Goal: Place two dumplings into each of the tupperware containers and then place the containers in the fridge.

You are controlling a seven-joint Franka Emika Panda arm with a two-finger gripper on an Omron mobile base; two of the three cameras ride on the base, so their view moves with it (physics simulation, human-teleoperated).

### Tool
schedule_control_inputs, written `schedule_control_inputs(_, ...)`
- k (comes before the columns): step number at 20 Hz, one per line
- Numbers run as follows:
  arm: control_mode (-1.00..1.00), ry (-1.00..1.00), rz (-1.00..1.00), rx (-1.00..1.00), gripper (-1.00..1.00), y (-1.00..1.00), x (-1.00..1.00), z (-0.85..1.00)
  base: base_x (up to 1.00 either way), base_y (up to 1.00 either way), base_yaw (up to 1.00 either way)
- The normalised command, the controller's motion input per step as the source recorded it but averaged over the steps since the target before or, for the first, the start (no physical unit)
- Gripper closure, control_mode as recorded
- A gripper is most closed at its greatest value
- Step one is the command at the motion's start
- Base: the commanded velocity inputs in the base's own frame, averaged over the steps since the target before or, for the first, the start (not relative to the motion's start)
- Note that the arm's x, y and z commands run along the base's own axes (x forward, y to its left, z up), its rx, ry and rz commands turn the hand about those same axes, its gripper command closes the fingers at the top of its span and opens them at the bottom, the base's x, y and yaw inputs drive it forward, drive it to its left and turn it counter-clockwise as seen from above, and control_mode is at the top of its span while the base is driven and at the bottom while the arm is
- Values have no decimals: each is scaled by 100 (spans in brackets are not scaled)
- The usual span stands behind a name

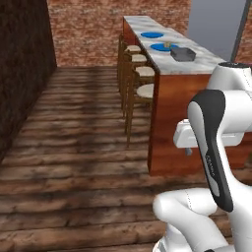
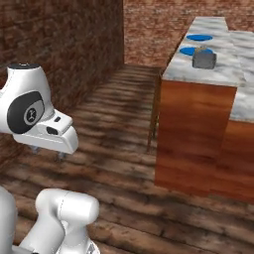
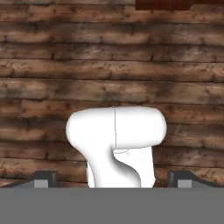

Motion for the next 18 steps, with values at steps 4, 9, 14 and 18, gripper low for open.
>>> schedule_control_inputs(4,100,0,0,0,-100,0,0,0,100,100,-49)
schedule_control_inputs(9,100,0,0,0,-100,0,0,0,100,100,-49)
schedule_control_inputs(14,100,0,0,0,-100,0,0,0,100,100,-50)
schedule_control_inputs(18,100,0,0,0,-100,0,0,0,100,100,-54)
